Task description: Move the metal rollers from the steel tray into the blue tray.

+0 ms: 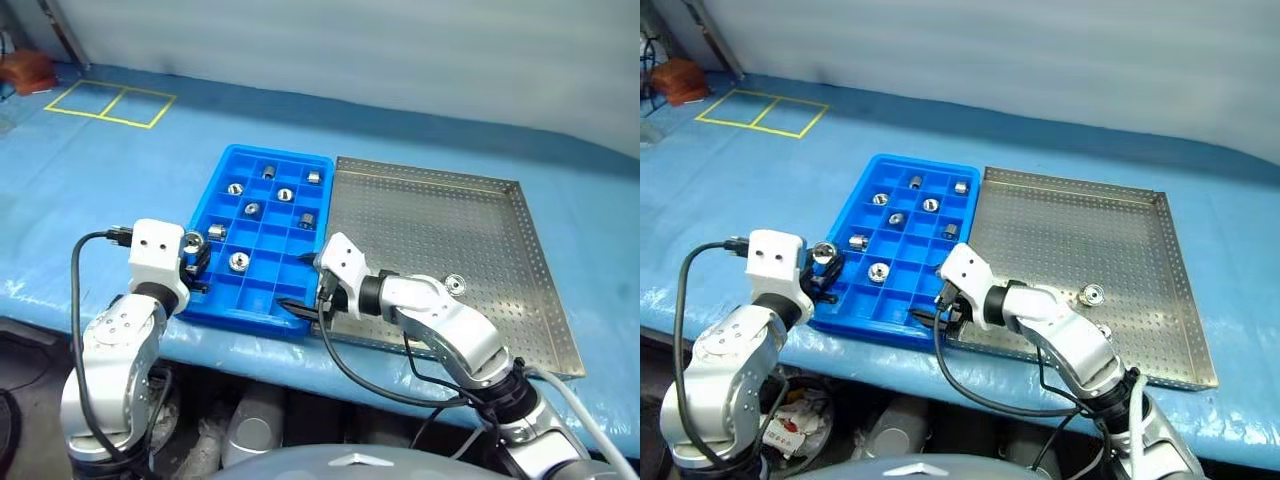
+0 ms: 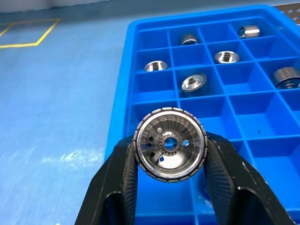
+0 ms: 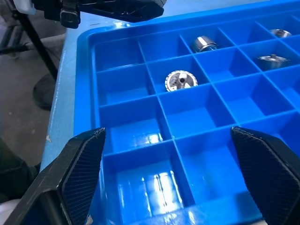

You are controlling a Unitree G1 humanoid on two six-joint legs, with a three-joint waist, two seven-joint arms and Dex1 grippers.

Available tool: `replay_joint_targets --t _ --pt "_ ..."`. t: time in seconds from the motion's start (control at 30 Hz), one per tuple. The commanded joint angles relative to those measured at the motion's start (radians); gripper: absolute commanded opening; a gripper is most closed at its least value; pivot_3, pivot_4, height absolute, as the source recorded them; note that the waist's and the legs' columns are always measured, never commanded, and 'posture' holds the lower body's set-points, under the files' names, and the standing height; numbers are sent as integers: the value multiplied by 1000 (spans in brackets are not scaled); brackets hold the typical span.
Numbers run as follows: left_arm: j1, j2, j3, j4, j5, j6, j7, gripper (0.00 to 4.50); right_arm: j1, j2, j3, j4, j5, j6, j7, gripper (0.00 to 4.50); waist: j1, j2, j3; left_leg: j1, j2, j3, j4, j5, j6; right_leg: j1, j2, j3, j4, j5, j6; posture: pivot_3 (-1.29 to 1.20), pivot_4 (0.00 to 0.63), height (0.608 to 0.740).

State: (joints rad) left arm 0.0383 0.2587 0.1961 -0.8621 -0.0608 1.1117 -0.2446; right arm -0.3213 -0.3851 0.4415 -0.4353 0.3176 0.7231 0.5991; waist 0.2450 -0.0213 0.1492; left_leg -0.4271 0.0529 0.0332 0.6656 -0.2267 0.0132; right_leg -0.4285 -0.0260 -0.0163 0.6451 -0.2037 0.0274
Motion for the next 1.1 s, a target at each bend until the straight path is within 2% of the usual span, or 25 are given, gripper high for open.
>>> replay_joint_targets --t 0.03,0.33,0.6,0.73,1.1 --pt "40 0 -5 -80 -15 35 11 1690 -24 13 7 -5 -5 -33 29 4500 33 0 0 0 0 0 -1 0 0 0 0 0 0 0 0 554 150 740" --pt "76 -5 -31 -73 -52 52 17 1690 -15 28 20 -6 -12 -29 48 4500 181 0 -1 -2 2 3 -1 -4 -7 -7 -1 -8 -1 -2 -3 566 150 740" --pt "-57 15 -2 -75 -91 -11 10 1690 27 32 14 -51 -11 -11 29 4500 274 0 -1 -7 5 2 0 -3 -9 -11 1 -14 1 -4 -6 510 150 740" --pt "-105 22 6 -69 -119 -1 -2 1690 45 27 3 -79 -9 1 19 4500 286 0 -1 -8 6 2 0 -3 -9 -13 1 -14 1 -4 -6 482 150 740" --pt "-147 30 -102 96 -168 -53 -38 1690 96 29 -21 -134 -8 36 -37 4500 270 0 -1 -9 7 1 0 -3 -10 -12 2 -17 2 -5 -7 404 150 740"
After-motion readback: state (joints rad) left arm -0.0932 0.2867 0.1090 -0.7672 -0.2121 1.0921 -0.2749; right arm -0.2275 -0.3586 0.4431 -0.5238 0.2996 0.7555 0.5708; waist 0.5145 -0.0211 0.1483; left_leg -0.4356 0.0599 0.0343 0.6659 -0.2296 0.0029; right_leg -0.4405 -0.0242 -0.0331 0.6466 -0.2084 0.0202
